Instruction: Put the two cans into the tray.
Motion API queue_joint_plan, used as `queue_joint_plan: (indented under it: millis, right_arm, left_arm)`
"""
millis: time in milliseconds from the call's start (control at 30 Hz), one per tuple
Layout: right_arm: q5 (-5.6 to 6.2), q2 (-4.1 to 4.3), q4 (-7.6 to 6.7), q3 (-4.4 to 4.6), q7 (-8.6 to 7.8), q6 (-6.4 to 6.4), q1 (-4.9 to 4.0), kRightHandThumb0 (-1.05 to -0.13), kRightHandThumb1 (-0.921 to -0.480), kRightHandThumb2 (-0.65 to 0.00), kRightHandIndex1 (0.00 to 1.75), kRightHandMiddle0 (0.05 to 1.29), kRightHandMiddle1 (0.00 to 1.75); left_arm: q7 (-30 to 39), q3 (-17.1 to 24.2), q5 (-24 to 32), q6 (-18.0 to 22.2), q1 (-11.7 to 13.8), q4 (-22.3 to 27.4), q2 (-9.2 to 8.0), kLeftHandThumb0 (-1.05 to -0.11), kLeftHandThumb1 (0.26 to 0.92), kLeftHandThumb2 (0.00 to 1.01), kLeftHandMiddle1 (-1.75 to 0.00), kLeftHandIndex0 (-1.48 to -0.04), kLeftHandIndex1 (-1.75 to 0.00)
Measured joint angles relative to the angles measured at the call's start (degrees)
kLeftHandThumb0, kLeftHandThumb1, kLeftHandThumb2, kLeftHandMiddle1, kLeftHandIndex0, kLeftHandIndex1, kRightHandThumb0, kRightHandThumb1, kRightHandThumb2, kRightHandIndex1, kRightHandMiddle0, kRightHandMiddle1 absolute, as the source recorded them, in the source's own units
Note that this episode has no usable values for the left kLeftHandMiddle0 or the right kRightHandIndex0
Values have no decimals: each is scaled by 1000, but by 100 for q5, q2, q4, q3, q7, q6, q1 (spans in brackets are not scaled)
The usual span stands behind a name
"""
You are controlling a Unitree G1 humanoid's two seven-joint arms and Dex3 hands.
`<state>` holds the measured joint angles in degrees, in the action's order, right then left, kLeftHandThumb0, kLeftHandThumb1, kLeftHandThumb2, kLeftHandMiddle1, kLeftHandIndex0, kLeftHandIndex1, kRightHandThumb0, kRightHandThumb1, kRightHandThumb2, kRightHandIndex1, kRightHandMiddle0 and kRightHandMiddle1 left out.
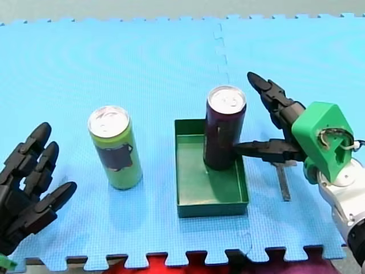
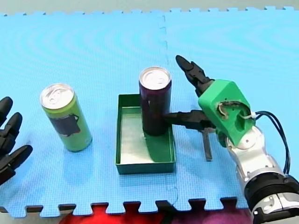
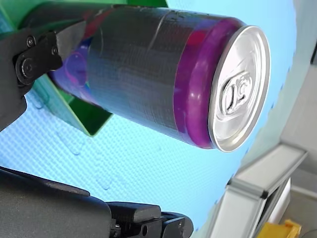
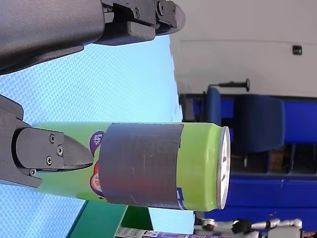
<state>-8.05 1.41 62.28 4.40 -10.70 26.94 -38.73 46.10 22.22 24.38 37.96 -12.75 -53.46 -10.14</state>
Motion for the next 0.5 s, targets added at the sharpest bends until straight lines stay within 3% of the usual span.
queue_joint_plan:
  millis: [167, 300, 500]
  right_arm:
    - [25, 59, 12, -9, -89, 9, 16, -908, -653, 0, 0, 91, 1]
    - [125, 257, 58, -84, -366, 118, 42, -906, -653, 0, 0, 92, 1]
    - [275, 605, 135, -219, -756, 423, 156, -917, -661, -3, 3, 92, 0]
  left_arm:
    - [12, 4, 0, 0, -2, -6, -3, -1048, 921, 269, 0, -185, 0]
    - [9, 9, 0, 2, -1, -3, -2, -1048, 921, 265, 0, -185, 0]
    - [-58, 9, -16, 9, 15, 41, -2, -1048, 921, 262, -1, -186, 0]
